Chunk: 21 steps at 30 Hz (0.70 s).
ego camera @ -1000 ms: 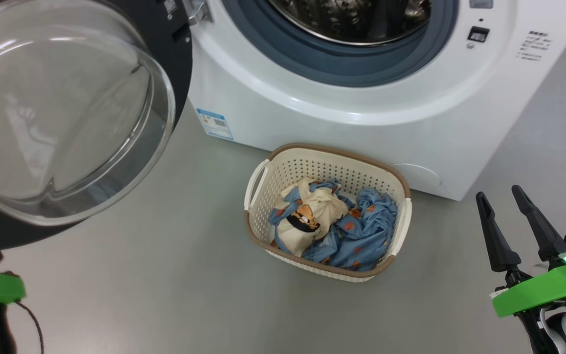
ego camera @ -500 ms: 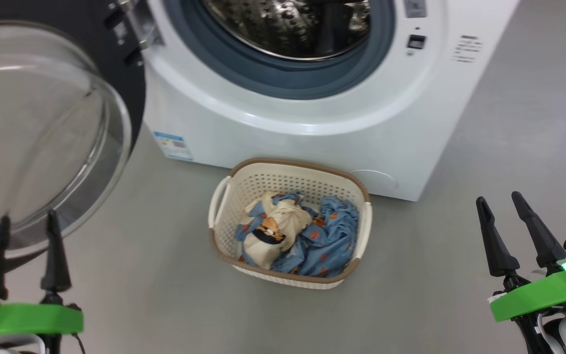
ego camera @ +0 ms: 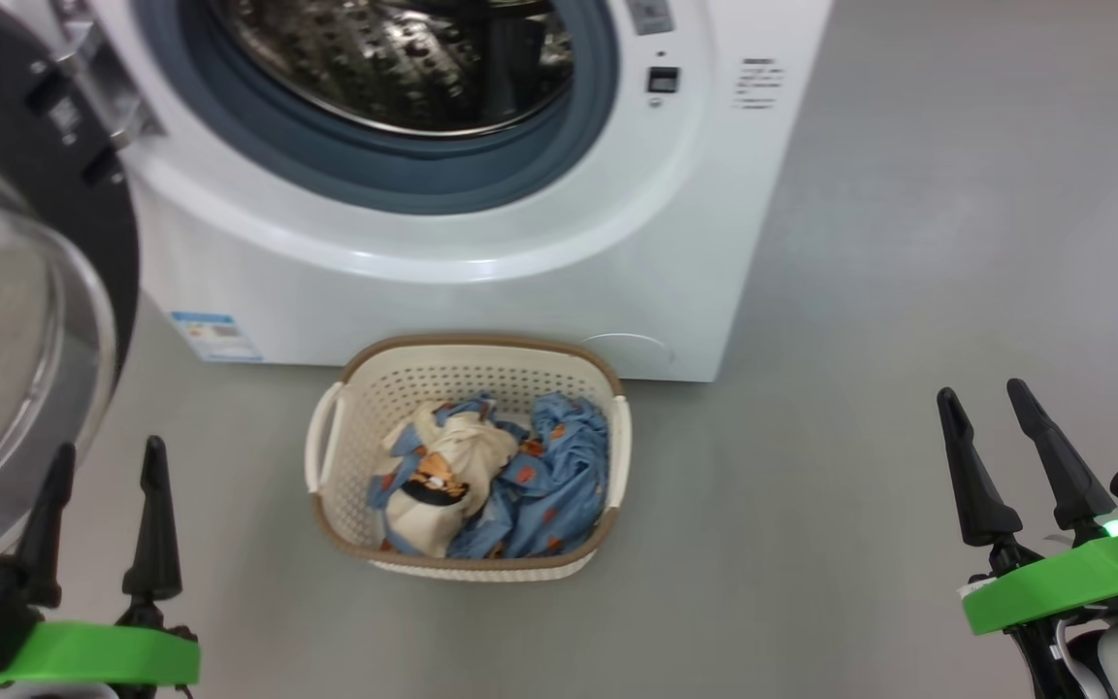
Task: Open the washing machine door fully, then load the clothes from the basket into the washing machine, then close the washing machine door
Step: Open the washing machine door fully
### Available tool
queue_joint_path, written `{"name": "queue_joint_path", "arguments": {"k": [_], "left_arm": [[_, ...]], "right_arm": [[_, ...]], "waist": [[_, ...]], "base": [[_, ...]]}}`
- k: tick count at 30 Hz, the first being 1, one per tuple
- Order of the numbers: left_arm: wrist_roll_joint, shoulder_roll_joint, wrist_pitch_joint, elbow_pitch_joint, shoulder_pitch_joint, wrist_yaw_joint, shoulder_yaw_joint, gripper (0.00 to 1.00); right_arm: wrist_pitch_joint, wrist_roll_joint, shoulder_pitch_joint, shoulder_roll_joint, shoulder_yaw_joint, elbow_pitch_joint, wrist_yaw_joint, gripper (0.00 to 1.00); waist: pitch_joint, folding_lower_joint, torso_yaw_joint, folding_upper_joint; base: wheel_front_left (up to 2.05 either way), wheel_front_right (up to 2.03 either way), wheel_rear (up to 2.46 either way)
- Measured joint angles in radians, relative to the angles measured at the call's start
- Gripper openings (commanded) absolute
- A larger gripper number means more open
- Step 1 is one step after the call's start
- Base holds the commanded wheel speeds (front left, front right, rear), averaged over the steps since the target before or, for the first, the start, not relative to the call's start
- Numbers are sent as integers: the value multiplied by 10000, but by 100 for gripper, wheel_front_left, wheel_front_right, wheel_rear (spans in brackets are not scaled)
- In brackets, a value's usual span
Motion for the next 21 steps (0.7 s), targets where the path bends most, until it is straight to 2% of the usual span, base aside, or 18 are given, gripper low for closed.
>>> {"name": "queue_joint_path", "arguments": {"k": [11,21], "left_arm": [[-178,182,0,-159,616,-2,-403,100],[-215,199,0,-150,933,-2,-543,100]], "right_arm": [[0,-2,375,38,-27,2,0,100],[0,-2,390,42,-23,-4,0,100]], "waist": [[-310,-1,-1194,0],[-496,-1,-1917,0]], "base": [[0,0,0],[0,0,0]]}}
